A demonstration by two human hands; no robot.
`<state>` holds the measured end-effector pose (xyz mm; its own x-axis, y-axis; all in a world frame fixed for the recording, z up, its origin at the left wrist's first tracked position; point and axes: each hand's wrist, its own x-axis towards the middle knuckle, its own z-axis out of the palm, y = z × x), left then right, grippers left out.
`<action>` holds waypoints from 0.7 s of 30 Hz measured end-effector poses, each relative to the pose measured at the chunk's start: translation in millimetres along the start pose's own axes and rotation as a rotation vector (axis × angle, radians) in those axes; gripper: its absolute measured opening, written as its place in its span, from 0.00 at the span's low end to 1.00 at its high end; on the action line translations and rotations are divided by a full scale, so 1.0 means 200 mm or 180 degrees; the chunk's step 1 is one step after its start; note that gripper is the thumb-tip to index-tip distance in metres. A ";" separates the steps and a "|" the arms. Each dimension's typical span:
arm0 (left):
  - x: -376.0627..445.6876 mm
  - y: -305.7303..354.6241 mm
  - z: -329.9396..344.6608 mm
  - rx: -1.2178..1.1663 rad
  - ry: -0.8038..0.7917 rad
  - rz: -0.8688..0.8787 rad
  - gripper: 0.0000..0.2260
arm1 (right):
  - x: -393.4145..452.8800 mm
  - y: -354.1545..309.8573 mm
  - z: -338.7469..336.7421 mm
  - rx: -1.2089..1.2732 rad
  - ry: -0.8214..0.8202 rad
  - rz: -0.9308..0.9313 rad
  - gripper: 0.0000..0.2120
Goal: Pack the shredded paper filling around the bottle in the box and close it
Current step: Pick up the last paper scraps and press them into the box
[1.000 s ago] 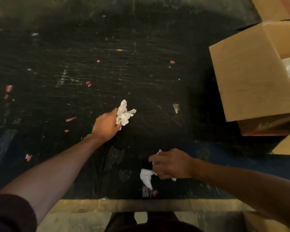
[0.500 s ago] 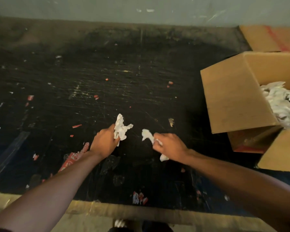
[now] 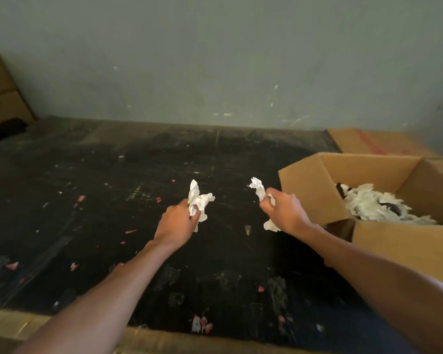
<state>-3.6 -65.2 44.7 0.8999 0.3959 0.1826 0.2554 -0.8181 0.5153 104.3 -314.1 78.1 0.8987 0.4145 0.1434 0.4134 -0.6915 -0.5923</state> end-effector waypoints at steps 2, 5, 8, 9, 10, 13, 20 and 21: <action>-0.04 0.13 -0.03 -0.0094 0.0088 0.0075 0.17 | -0.07 0.01 -0.13 -0.0013 0.0134 0.0046 0.09; -0.07 0.35 -0.04 -0.0257 0.0084 0.0181 0.17 | -0.17 0.08 -0.34 -0.0090 0.0344 0.0197 0.11; -0.08 0.58 -0.03 -0.0354 -0.0001 0.0288 0.17 | -0.25 0.18 -0.53 -0.0166 0.0559 0.0340 0.11; -0.09 0.67 -0.02 -0.0400 -0.0014 0.0359 0.17 | -0.28 0.21 -0.60 -0.0160 0.0650 0.0359 0.10; -0.09 0.75 -0.01 -0.0438 -0.0041 0.0433 0.16 | -0.30 0.25 -0.67 -0.0140 0.0749 0.0397 0.10; -0.06 0.98 0.04 -0.0530 -0.0119 0.0676 0.16 | -0.34 0.38 -0.86 -0.0142 0.0958 0.0526 0.10; 0.08 1.55 0.27 -0.0682 -0.0251 0.1009 0.15 | -0.27 0.75 -1.23 -0.0207 0.1191 0.0663 0.11; 0.11 1.63 0.32 -0.0706 -0.0269 0.1054 0.15 | -0.24 0.82 -1.28 -0.0218 0.1214 0.0655 0.11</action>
<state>121.9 -351.2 162.8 0.9490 0.0829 0.3043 -0.1272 -0.7821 0.6100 166.2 -598.1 177.3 0.9477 0.0247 0.3181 0.2174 -0.7799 -0.5870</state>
